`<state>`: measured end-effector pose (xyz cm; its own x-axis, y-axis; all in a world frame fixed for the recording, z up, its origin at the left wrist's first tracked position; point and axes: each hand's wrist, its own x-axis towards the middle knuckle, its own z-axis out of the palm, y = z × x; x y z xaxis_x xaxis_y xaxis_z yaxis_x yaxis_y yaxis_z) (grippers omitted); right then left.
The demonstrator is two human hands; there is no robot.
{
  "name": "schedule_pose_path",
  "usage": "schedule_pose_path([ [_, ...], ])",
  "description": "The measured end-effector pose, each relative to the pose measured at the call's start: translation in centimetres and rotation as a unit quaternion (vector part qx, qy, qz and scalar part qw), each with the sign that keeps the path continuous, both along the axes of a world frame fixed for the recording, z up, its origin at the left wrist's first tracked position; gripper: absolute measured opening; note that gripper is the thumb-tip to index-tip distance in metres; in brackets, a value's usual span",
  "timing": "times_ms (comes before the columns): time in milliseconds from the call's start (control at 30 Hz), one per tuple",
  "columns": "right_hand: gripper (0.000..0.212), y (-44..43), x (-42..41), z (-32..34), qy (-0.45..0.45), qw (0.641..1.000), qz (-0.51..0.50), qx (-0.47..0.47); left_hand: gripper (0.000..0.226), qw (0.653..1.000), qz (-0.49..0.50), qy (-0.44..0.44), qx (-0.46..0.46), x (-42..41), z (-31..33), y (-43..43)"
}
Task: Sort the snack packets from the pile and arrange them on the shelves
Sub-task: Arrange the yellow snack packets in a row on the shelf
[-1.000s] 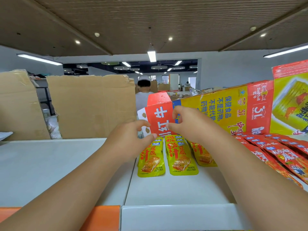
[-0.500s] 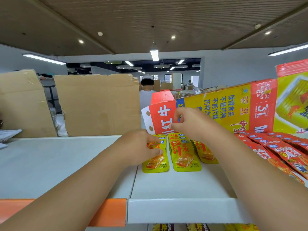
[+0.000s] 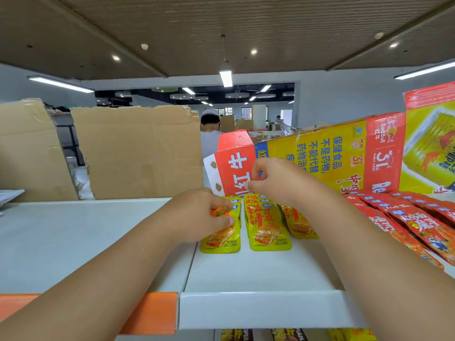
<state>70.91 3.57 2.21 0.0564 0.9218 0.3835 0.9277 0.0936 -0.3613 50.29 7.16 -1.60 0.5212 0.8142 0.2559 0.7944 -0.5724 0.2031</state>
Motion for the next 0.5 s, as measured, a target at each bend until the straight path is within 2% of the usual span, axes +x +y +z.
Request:
schedule_pose_path([
  [100,0.025,0.00,0.01,-0.06,-0.002,1.000,-0.002,-0.001,0.044,0.999,0.001,-0.033,-0.012,0.03,-0.07,0.00],
  [500,0.024,-0.12,-0.21,0.01,0.009,1.000,0.003,-0.016,0.047,0.999,-0.002,-0.043,-0.033,0.14,-0.35,0.08],
])
